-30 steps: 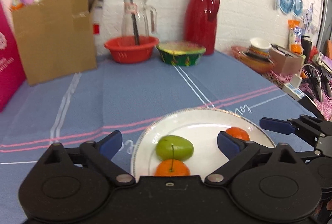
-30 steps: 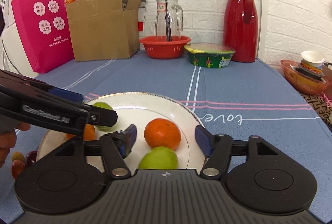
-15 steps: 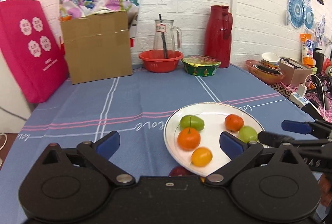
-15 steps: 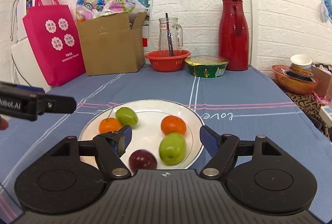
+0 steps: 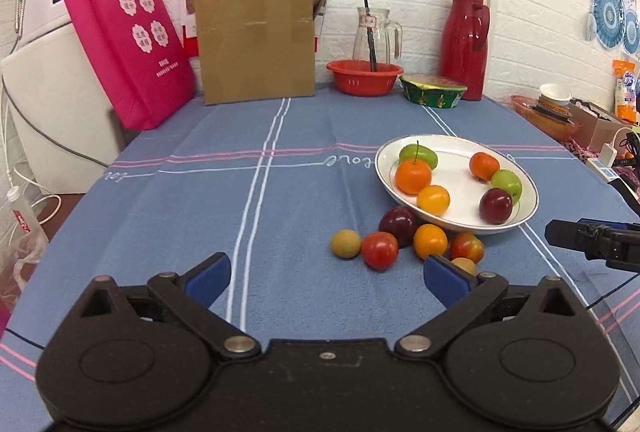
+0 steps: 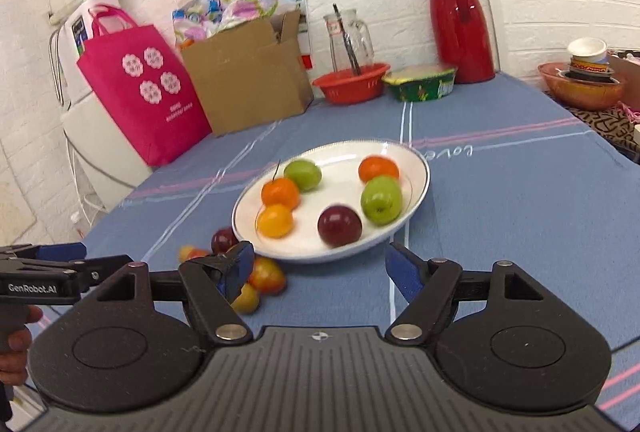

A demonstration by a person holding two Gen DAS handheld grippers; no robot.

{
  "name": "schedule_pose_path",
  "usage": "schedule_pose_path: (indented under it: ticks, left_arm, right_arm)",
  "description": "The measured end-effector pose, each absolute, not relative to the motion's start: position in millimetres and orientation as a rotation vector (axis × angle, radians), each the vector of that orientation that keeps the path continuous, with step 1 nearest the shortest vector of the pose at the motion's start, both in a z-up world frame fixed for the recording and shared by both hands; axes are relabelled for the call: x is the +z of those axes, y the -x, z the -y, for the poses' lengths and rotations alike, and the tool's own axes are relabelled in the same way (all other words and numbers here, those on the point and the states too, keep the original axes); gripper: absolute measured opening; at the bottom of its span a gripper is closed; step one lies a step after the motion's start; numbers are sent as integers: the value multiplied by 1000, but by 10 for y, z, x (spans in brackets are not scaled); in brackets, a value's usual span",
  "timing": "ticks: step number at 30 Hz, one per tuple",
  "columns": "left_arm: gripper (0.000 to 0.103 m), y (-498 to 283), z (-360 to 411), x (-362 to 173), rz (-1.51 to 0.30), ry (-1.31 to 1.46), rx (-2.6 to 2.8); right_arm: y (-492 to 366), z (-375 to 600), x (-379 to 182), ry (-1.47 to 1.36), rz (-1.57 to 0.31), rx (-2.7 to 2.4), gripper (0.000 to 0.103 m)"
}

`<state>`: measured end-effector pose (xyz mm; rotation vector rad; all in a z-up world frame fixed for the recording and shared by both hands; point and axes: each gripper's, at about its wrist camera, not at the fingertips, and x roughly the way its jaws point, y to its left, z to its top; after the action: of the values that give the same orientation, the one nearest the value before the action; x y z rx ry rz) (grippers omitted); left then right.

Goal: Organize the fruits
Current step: 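Lift both open tools away from the plate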

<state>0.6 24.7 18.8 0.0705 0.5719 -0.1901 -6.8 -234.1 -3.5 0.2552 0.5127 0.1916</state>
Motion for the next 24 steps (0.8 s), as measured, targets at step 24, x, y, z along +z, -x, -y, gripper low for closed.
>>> schedule_pose_path:
  ticks: [24]
  left_arm:
    - [103,293,-697,353,-529,-65,-168]
  right_arm:
    - [142,1940,31,-332,-525,417,103]
